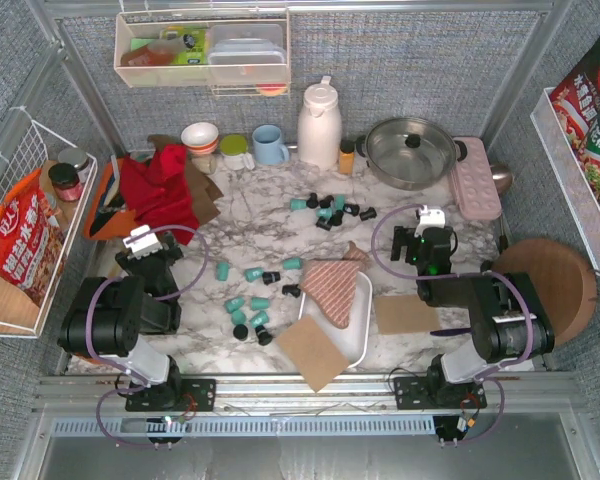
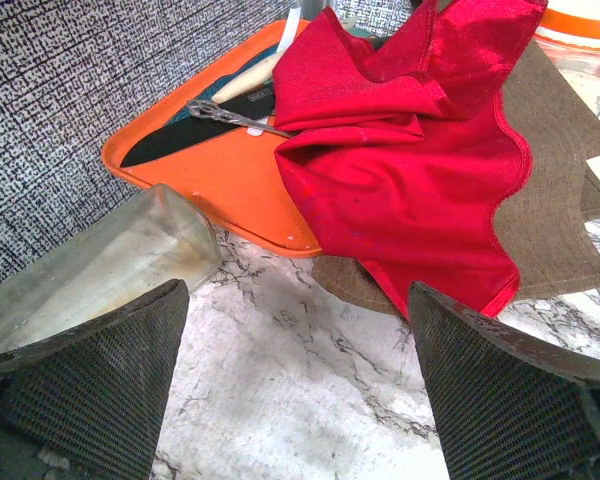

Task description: Mix the coffee capsules in the storage basket

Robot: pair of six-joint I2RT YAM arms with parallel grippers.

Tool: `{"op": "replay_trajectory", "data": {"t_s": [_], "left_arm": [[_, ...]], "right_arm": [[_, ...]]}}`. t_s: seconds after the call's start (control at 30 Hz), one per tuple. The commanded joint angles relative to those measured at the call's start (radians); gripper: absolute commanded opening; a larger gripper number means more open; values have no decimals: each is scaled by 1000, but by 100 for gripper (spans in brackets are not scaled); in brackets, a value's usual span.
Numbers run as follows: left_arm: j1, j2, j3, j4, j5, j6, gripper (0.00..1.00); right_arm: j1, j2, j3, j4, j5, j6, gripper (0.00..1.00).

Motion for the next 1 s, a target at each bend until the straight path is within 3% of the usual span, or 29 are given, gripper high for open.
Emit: {"op": "replay_trajectory", "data": {"t_s": [0.0,0.57,0.8,0.83,0.9,0.97], "left_arm": [[2,0,4,12,7,-10,99],[-8,-15,-29,69,-13,0,99],[-28,-33,-95,190,-7,29,99],[-55,-68,-93,182,-77,51,99],[-120,-188,-63,65,-203,101,99],[-156,-325,5,-152,-216,80,99]], "right_arm": [[0,-5,0,2,-17,8,99],[4,-42,2,-16,-13,2,99],[37,-377,174,-568,157,114,99],[40,-413,194,-619,146,132,99],[53,-474,234,-718,124,158,99],[77,-518,276,-822,123,193,99]]}}
